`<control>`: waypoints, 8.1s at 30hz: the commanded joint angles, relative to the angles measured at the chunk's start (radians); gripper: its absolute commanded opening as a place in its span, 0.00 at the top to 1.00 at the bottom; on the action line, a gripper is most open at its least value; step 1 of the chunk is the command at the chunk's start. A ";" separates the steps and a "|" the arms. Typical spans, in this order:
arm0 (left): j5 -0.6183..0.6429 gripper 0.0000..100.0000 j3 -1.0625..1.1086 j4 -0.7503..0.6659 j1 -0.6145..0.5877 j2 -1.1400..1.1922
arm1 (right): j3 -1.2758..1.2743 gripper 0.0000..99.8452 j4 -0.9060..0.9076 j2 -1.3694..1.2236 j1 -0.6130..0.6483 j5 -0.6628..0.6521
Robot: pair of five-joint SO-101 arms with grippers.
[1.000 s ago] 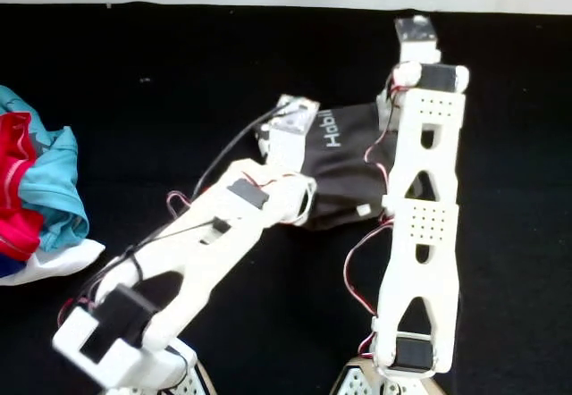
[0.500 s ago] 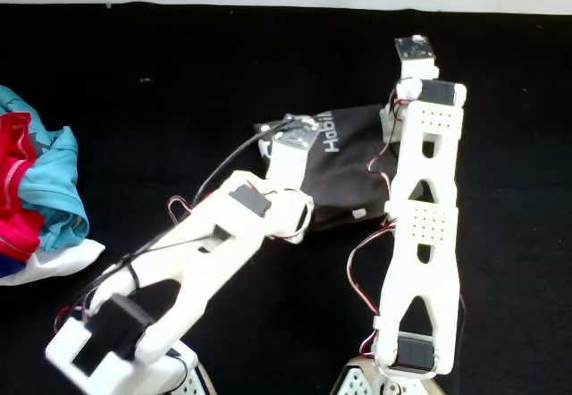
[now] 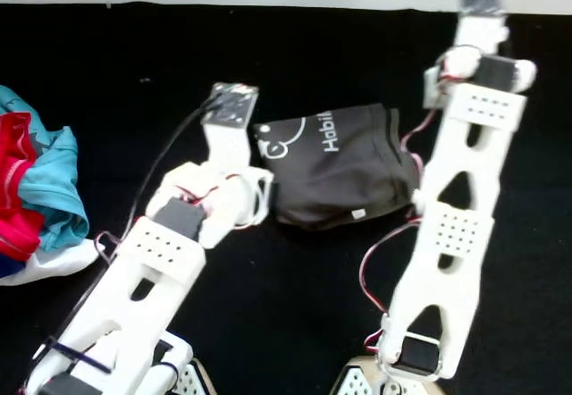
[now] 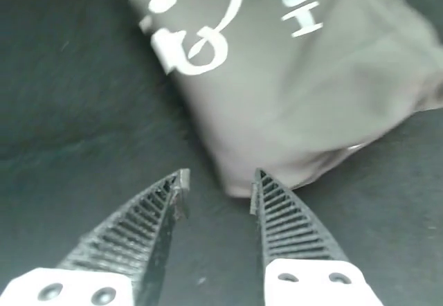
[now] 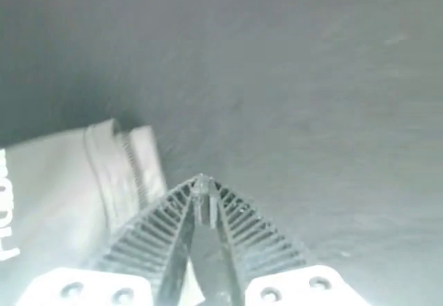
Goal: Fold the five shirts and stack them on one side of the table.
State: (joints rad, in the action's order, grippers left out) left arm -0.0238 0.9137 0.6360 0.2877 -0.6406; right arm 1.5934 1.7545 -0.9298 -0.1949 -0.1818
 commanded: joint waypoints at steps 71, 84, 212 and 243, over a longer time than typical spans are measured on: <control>0.006 0.84 -0.687 -0.086 -0.249 1.026 | -0.467 0.91 -0.400 -0.108 0.243 0.014; 0.006 0.84 -0.687 -0.086 -0.248 1.026 | -0.228 0.98 -0.240 -0.136 0.130 0.014; 0.011 0.84 -0.704 0.048 -0.206 0.941 | -2.407 0.79 -0.433 1.848 -0.048 -0.052; -0.301 0.79 -0.891 0.815 -1.158 0.329 | -2.804 0.79 -1.417 1.372 0.708 0.181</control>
State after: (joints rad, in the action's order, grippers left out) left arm -0.3184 0.0790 1.4154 -0.8431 -0.2708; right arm -1.2236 0.3613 0.4603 0.5063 -0.0100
